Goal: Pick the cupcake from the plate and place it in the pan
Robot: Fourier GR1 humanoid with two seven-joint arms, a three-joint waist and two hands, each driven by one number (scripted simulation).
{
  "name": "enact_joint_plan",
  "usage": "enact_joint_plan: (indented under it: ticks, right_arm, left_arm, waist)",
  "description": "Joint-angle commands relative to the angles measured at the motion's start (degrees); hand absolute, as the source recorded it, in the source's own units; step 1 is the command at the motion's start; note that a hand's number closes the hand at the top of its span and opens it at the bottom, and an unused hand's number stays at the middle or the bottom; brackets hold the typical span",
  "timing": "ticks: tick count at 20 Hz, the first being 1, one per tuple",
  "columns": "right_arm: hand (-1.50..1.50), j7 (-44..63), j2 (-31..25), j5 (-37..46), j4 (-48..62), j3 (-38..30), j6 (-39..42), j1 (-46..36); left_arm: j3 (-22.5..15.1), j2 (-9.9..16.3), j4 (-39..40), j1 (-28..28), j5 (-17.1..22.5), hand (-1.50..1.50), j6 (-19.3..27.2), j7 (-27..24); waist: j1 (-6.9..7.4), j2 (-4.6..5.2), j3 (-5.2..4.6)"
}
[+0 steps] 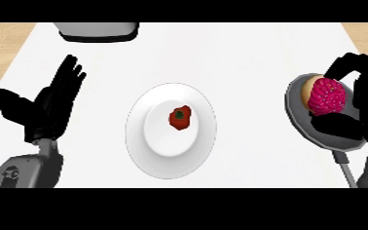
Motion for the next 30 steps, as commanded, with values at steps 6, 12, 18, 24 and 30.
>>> enact_joint_plan:
  ticks: [6, 12, 18, 24, 30]
  right_arm:
    - [1.50, -25.8, -5.0, -10.0, 11.8, -18.3, -14.2, 14.4]
    - [1.50, -38.4, -2.0, -12.2, 35.4, -16.8, -18.5, 2.9]
    - [1.50, -45.9, -1.3, -7.3, 52.5, -17.4, -25.0, -0.7]
    - [-1.50, -44.4, -1.7, -14.3, 65.3, -23.9, -20.3, -3.5]
    - [-1.50, -56.2, -0.8, -17.7, 77.2, -26.5, -23.6, -8.6]
  left_arm:
    - [0.7, -0.4, -1.9, -0.4, -0.3, 0.00, 0.3, 1.4]
    - [-0.2, -1.4, -0.7, 1.1, -1.6, 0.00, -0.5, -0.8]
    - [0.2, -2.7, 3.8, -0.4, -1.6, 0.00, -2.0, -4.0]
    - [2.0, -0.5, 3.2, -0.5, -0.4, 0.00, -3.3, -2.4]
    - [3.6, -0.1, 1.0, -0.6, 0.6, 0.00, -4.0, -0.7]
  waist:
    - [-0.30, -0.06, 0.04]
    - [0.90, 0.15, 0.00]
    - [0.64, 0.16, -0.03]
    - [0.96, 0.25, 0.01]
    - [0.89, 0.19, 0.02]
